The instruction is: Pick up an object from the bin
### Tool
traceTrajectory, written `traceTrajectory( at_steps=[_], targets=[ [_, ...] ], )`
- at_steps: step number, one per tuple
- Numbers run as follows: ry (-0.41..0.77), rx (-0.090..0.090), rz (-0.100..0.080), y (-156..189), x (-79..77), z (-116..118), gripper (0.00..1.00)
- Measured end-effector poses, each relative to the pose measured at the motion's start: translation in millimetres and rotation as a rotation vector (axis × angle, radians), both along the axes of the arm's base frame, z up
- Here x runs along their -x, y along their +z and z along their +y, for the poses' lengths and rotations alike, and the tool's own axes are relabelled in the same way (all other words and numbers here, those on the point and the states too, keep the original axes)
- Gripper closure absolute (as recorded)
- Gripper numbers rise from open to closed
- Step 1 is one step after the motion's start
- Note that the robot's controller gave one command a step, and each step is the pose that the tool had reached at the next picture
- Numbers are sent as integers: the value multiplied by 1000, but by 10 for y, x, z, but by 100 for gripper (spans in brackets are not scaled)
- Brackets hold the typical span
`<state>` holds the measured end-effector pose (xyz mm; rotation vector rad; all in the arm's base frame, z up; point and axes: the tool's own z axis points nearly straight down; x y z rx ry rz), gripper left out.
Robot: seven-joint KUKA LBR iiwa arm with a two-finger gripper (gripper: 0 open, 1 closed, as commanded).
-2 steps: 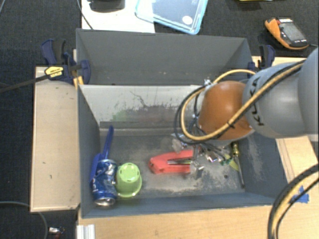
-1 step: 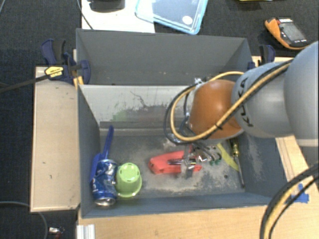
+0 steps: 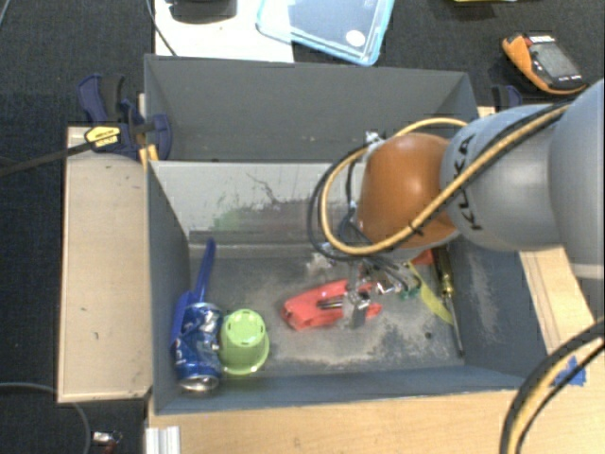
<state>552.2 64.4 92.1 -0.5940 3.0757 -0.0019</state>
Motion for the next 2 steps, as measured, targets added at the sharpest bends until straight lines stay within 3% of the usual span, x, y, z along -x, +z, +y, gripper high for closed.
traceTrajectory(
  at_steps=[1,2],
  targets=[
    [80,0,-3,-106,-257,85,0],
    [49,-1,-11,-182,-116,276,0]
  ],
)
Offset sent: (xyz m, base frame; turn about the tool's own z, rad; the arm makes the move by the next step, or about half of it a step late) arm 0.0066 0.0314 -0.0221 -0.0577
